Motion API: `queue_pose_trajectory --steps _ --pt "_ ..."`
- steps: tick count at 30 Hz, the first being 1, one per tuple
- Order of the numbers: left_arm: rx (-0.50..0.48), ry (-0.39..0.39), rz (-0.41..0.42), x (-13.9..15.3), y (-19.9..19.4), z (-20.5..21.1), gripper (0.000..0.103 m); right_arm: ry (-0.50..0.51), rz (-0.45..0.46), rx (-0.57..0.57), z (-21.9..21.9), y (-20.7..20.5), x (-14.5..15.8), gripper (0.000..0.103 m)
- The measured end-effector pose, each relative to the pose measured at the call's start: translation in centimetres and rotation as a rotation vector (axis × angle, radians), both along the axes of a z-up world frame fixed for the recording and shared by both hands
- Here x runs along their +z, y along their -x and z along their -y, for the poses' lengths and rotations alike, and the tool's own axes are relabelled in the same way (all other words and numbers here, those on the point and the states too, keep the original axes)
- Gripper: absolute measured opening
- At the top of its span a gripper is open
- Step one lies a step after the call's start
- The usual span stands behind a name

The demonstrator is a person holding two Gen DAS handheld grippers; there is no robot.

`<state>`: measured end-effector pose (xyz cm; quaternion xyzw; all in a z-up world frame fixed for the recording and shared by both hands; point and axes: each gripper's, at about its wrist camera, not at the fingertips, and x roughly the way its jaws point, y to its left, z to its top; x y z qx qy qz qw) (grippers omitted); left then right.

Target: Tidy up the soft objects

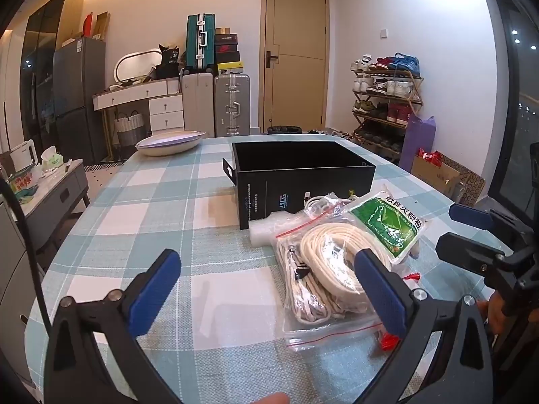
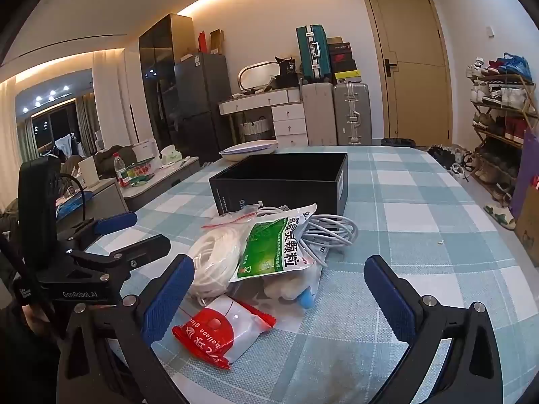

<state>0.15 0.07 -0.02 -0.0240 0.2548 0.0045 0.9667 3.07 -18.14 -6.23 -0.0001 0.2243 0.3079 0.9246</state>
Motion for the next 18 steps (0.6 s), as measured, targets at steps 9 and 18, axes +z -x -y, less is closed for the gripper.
queue_pose_trajectory --steps 9,18 --pt "-0.016 0.025 0.000 0.04 -0.10 -0.42 0.103 0.012 -0.008 0.001 0.00 -0.05 -0.10 0.103" --pt "-0.016 0.005 0.004 -0.27 -0.21 -0.11 0.103 0.013 -0.014 0.000 -0.10 0.02 0.12 0.103"
